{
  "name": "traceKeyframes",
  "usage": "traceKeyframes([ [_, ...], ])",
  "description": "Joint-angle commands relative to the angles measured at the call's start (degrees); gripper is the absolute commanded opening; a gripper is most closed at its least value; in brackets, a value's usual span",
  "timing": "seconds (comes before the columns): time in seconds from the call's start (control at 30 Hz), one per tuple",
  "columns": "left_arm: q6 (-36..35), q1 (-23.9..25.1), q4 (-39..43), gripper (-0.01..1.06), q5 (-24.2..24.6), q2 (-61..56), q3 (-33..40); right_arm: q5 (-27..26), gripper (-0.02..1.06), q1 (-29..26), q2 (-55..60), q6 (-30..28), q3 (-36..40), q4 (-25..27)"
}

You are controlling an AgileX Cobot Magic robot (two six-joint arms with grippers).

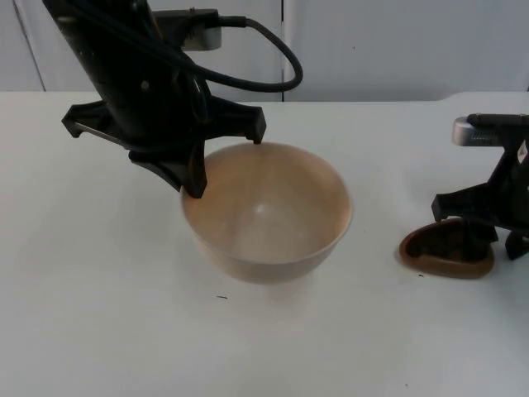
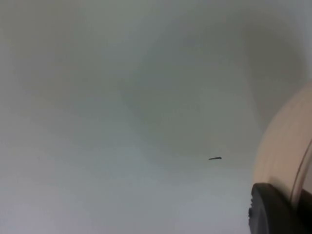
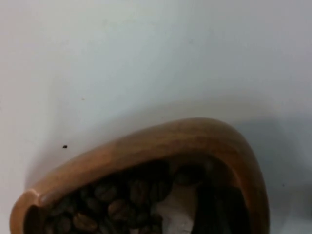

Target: Pick up the bowl with the left hand and pour the coffee beans from the cup into the bowl with the right hand.

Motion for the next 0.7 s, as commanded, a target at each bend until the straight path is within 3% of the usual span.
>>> traceKeyframes([
  [0.0,0.0,-0.4,0.1,0.00,-0.1,-0.4,-0.2,0.3,0.47,-0.2,0.2,-0.4,0.0,-0.6],
  [0.47,0.4,-0.4,0.1,0.00,0.0,-0.4,-0.2,0.3,0.46,-0.1,0.2,-0.3,0.0,-0.6],
  [0.67,0.4,-0.4,0.1,0.00,0.0,-0.4,-0.2,-0.3,0.26,-0.1,0.2,-0.3,0.0,-0.5],
])
